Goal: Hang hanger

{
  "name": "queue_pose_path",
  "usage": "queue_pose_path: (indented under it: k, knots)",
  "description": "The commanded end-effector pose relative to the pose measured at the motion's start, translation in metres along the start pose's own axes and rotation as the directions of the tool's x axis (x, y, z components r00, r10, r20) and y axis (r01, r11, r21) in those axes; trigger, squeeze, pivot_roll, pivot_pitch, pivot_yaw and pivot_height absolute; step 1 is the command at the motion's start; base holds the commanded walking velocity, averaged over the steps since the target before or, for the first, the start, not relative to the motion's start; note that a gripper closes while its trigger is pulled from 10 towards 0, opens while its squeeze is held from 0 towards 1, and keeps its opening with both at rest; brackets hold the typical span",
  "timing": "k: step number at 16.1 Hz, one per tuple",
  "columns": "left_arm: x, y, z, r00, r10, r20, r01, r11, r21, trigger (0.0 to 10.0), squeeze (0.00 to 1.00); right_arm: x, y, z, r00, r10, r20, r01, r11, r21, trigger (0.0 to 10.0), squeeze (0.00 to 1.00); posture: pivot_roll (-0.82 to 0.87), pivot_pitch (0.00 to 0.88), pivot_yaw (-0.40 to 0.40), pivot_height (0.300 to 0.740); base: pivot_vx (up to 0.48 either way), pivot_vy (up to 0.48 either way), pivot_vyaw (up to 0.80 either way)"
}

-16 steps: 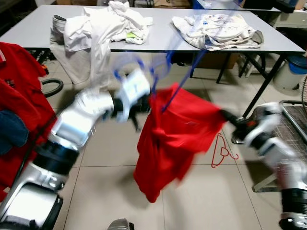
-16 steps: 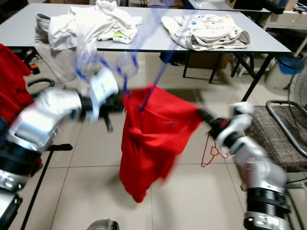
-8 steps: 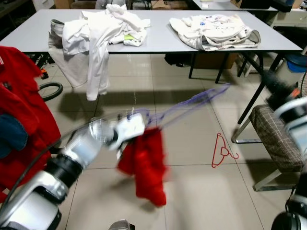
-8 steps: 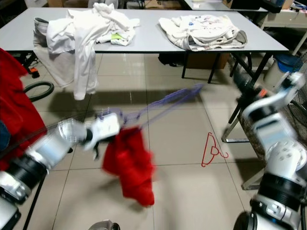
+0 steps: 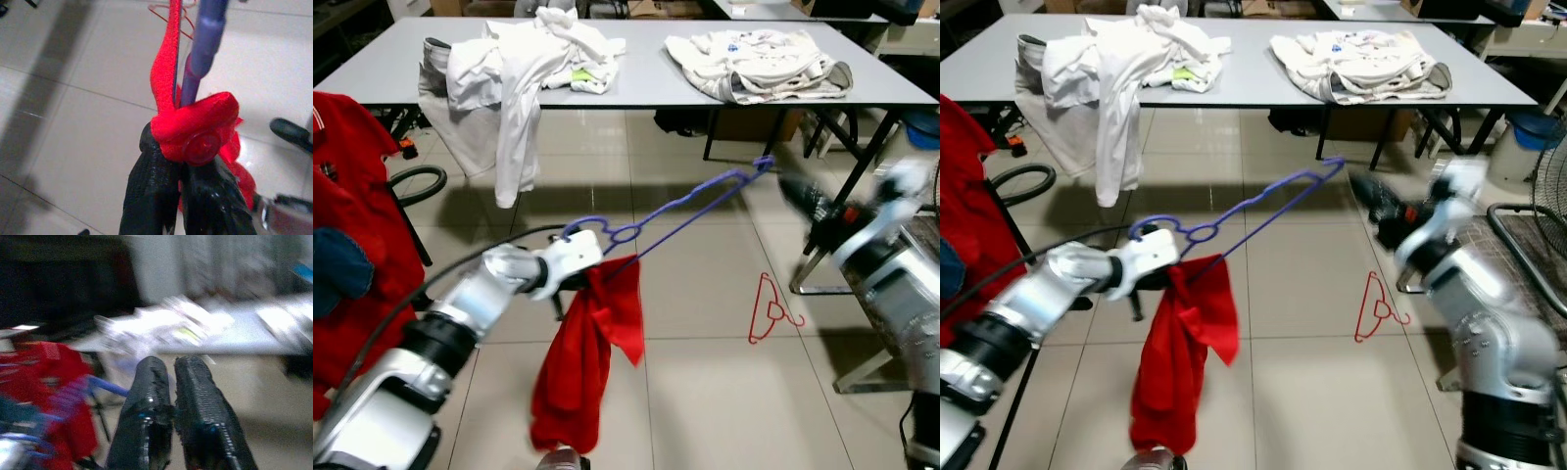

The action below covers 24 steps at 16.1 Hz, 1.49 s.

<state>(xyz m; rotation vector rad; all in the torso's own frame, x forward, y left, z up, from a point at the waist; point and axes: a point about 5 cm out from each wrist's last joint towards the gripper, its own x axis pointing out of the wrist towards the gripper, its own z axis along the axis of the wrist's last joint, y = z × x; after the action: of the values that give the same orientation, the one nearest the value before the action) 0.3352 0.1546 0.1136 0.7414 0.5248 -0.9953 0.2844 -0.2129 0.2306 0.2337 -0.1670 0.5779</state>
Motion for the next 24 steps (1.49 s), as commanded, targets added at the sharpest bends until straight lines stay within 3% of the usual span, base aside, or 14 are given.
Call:
queue_pose_path:
  k: [1, 3, 5, 7, 10, 15, 18, 19, 20, 21, 22, 24]
  knots:
    - [-0.007, 0.008, 0.012, 1.0, 0.004, 0.027, -0.005, 0.999, 0.05, 0.0, 0.0, 0.0, 0.01, 0.014, 0.995, 0.095, 0.043, -0.094, 0.995, -0.034, 10.0, 1.0, 0.05, 0.0, 0.006, 0.74, 0.0, 0.0, 0.0]
    - [-0.012, 0.013, 0.007, 0.999, -0.033, -0.039, 0.036, 0.997, 0.07, 0.0, 0.0, -0.014, 0.039, 0.028, 0.899, 0.423, -0.109, -0.435, 0.893, -0.118, 10.0, 1.0, 0.05, 0.0, 0.002, 0.74, 0.0, 0.0, 0.0]
    - [-0.014, 0.015, 0.001, 0.992, -0.059, -0.114, 0.071, 0.992, 0.107, 0.0, 0.0, -0.014, 0.049, 0.039, 0.852, 0.501, -0.15, -0.521, 0.839, -0.157, 10.0, 1.0, 0.04, 0.0, 0.004, 0.74, 0.0, 0.0, 0.0]
    - [-0.016, 0.011, 0.0, 0.976, -0.122, -0.183, 0.151, 0.976, 0.156, 0.0, 0.0, 0.001, 0.053, 0.041, 0.85, 0.487, -0.199, -0.523, 0.825, -0.215, 10.0, 1.0, 0.04, 0.0, 0.004, 0.74, 0.0, 0.0, 0.0]
    - [-0.022, 0.005, 0.01, 0.921, -0.249, -0.299, 0.326, 0.914, 0.243, 0.0, 0.0, 0.014, 0.06, 0.015, 0.745, 0.569, -0.348, -0.644, 0.75, -0.152, 10.0, 1.0, 0.04, 0.0, -0.003, 0.74, 0.0, 0.0, 0.0]
    - [-0.018, 0.005, 0.025, 0.883, -0.284, -0.374, 0.406, 0.861, 0.306, 0.0, 0.0, 0.026, 0.052, -0.024, 0.65, 0.591, -0.479, -0.654, 0.755, 0.044, 10.0, 1.0, 0.05, 0.0, -0.018, 0.74, 0.0, 0.0, 0.0]
    - [-0.017, 0.004, 0.029, 0.873, -0.293, -0.39, 0.425, 0.848, 0.316, 0.0, 0.0, 0.033, 0.055, -0.043, 0.611, 0.578, -0.541, -0.664, 0.746, 0.049, 10.0, 1.0, 0.05, 0.0, -0.019, 0.74, 0.0, 0.0, 0.0]
    - [-0.016, 0.004, 0.029, 0.87, -0.295, -0.395, 0.43, 0.846, 0.316, 0.0, 0.0, 0.035, 0.058, -0.046, 0.588, 0.6, -0.543, -0.684, 0.727, 0.062, 10.0, 1.0, 0.05, 0.0, -0.019, 0.74, 0.0, 0.0, 0.0]
    - [-0.015, 0.004, 0.029, 0.868, -0.295, -0.399, 0.433, 0.844, 0.316, 0.0, 0.0, 0.036, 0.062, -0.047, 0.568, 0.618, -0.544, -0.701, 0.709, 0.074, 10.0, 0.29, 0.05, 0.0, -0.019, 0.74, 0.0, 0.0, 0.0]
    - [-0.015, 0.005, 0.029, 0.865, -0.294, -0.406, 0.435, 0.842, 0.317, 0.0, 0.0, 0.037, 0.066, -0.05, 0.544, 0.631, -0.553, -0.718, 0.691, 0.082, 10.0, 0.0, 0.05, 0.0, -0.017, 0.74, 0.0, 0.0, 0.0]
    - [-0.014, 0.005, 0.029, 0.864, -0.292, -0.41, 0.436, 0.841, 0.32, 0.0, 0.0, 0.041, 0.067, -0.057, 0.534, 0.609, -0.587, -0.721, 0.69, 0.06, 10.0, 0.0, 0.05, 0.0, -0.018, 0.74, 0.0, 0.0, 0.0]
    - [-0.014, 0.005, 0.031, 0.862, -0.288, -0.418, 0.44, 0.834, 0.332, 0.0, 0.0, 0.052, 0.066, -0.068, 0.565, 0.55, -0.615, -0.679, 0.733, 0.033, 10.0, 0.0, 0.05, 0.0, -0.019, 0.74, 0.0, 0.0, 0.0]
